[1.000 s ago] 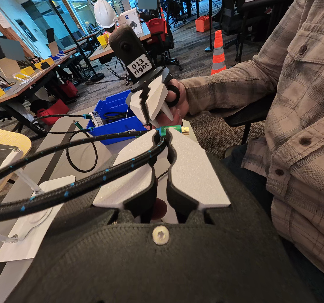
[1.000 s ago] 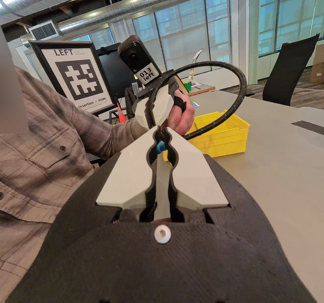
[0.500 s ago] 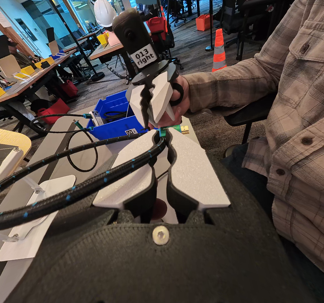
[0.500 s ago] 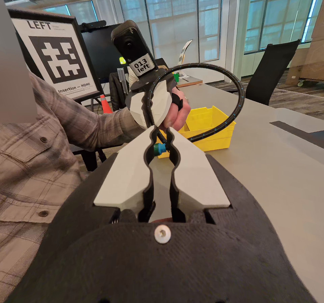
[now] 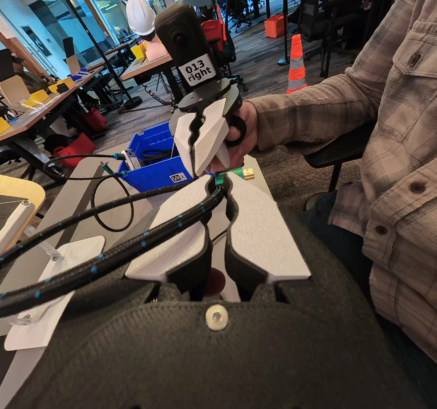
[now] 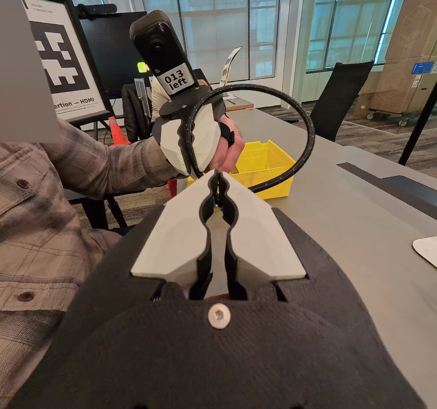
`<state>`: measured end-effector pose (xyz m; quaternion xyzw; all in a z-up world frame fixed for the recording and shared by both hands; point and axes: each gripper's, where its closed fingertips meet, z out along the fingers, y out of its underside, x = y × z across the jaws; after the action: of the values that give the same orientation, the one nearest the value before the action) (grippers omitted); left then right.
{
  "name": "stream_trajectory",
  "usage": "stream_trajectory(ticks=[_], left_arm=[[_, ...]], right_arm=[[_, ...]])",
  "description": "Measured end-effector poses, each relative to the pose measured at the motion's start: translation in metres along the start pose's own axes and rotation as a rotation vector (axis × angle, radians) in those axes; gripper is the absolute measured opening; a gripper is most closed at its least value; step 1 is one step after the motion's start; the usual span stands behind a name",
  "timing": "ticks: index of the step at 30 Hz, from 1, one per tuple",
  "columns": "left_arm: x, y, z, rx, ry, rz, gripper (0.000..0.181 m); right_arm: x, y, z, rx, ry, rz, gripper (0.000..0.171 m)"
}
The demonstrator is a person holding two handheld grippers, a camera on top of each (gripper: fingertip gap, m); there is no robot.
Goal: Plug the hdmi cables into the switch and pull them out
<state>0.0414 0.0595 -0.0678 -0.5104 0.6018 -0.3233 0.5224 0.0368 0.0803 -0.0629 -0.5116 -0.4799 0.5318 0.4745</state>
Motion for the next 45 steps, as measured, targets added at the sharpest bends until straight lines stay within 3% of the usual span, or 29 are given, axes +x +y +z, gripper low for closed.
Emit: stream_trajectory(ticks=[7,23,35,45], left_arm=[[-0.005,0.002,-0.002,-0.041,-0.044,0.046,0.006],[-0.008,-0.001,-0.005,-0.045,-0.066,0.069,0.006],[-0.006,0.002,-0.003,-0.067,-0.066,0.084,0.006],[-0.006,0.001,-0.003,-0.071,-0.071,0.093,0.006]], right_arm=[[0.001,-0.001,-0.002,-0.021,0.032,-0.039,0.017],[0.010,-0.004,0.002,-0.031,0.132,-0.096,0.018],[0.011,-0.004,0.005,-0.053,0.172,-0.114,0.007],[0.015,0.001,0.004,-0.087,0.193,-0.112,0.015]])
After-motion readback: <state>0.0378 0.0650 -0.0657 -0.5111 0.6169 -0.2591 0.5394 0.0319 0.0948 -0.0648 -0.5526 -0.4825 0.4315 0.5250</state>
